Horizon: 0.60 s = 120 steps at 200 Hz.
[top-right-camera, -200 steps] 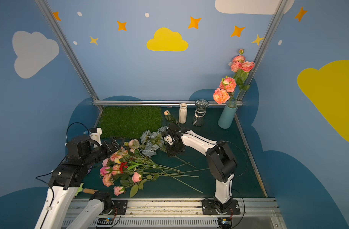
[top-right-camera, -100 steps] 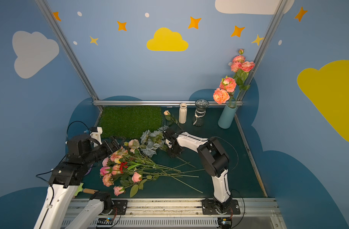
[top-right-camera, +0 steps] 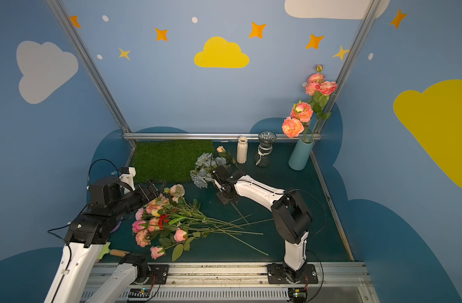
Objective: Place the pink flowers into the vase
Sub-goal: Pick up the flower at the center of the board, then place the flower at the center of the board.
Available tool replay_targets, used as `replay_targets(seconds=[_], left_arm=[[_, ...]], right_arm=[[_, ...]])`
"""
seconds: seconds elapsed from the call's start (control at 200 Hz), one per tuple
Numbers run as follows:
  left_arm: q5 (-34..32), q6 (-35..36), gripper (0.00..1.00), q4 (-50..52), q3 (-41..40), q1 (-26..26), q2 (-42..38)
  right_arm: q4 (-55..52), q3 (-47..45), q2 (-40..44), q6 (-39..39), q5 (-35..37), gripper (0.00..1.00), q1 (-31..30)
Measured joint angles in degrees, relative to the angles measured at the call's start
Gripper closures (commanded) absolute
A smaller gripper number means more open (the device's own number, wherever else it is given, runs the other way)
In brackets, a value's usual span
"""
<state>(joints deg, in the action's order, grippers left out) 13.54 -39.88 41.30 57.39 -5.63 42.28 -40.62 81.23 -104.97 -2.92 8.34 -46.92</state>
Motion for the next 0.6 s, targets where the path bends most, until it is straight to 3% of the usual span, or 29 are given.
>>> replay_targets(seconds=[0.165,0.375,0.601], left_arm=[[0.1,0.0,0.07,0.0,0.0,0.0,0.0],[0.2,0.0,0.06,0.0,0.0,0.0,0.0],[0.1,0.0,0.07,0.0,0.0,0.0,0.0]], right_arm=[[-0.7,4.1,2.2,0.5,2.2,1.00,0.3],[-1.6,11.2,-1.4,1.5,4.9,1.00,2.8],[-4.9,11.4,-5.4,1.9,6.7,1.00,6.0]])
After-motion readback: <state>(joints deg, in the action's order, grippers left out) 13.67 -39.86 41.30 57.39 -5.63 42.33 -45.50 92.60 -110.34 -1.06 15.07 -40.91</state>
